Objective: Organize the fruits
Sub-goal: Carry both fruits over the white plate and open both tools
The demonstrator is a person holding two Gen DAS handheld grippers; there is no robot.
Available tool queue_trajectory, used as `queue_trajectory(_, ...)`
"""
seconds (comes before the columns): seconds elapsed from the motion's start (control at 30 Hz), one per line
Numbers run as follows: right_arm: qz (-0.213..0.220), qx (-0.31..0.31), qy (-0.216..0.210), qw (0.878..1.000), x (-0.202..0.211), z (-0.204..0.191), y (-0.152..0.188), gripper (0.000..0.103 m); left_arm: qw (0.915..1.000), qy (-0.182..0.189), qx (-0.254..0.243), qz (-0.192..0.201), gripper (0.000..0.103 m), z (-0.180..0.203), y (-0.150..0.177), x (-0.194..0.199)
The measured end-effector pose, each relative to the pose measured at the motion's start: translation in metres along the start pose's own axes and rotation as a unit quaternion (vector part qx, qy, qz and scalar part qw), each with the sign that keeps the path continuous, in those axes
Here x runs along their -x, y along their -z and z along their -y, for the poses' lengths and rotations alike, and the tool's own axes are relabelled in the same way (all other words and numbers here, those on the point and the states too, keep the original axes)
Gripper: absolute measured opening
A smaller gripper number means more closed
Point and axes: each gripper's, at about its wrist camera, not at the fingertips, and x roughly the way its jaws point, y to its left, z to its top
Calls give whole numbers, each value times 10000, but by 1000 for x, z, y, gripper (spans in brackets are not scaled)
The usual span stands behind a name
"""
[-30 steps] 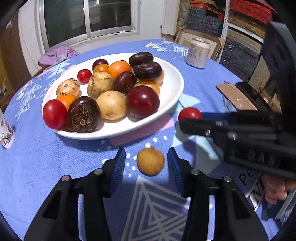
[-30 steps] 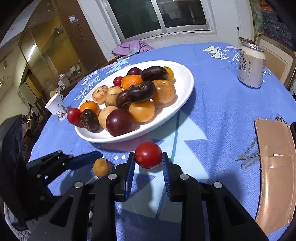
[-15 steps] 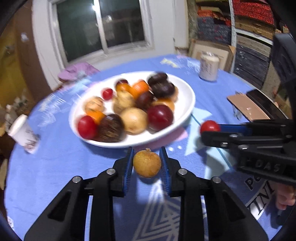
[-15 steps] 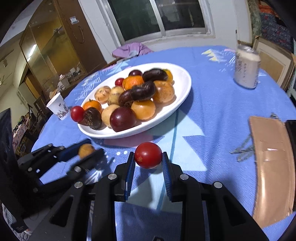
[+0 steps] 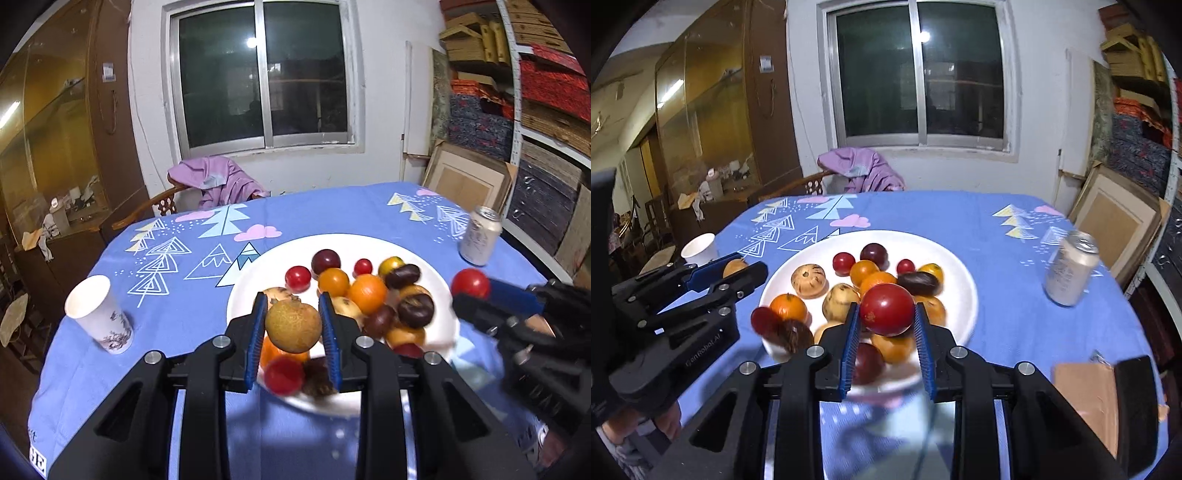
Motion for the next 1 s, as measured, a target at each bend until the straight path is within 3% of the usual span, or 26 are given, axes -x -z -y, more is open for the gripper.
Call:
queue_trajectory(0.33, -225, 97, 154, 9996, -43, -6, 4, 30, 9987, 183, 67, -478, 28, 2, 2, -67)
queue_trajectory(0.6, -100, 238, 223, 9994, -48, -7, 7, 31, 9984, 137, -18, -544, 28, 11, 12, -85)
queue_trajectory(0.67, -50, 230, 313, 9992, -48, -5, 7, 43, 9985, 99, -14, -535, 29, 10, 12, -85)
queue_trajectory(0.7, -38, 193, 368, 9991, -47, -2, 6, 47, 9985, 91, -19, -536, 32, 9, 12, -85)
queue_trajectory(0.73, -29, 129, 394, 9991, -46, 0, 6, 52, 9985, 98, -12, -532, 40, 9, 12, -84)
queue_trajectory(0.77, -16, 59, 381, 9993, -44, 3, 5, 53, 9987, 58, 6, -510, 56, 8, 11, -82)
queue_trajectory(0.83, 22, -10, 337, 9994, -38, 7, 4, 56, 9989, -57, 121, -452, 73, 4, 11, -77)
queue_trajectory(1.0, 173, 117, 352, 9992, -20, -1, 6, 61, 9988, -36, 128, -461, 74, 0, 13, -61)
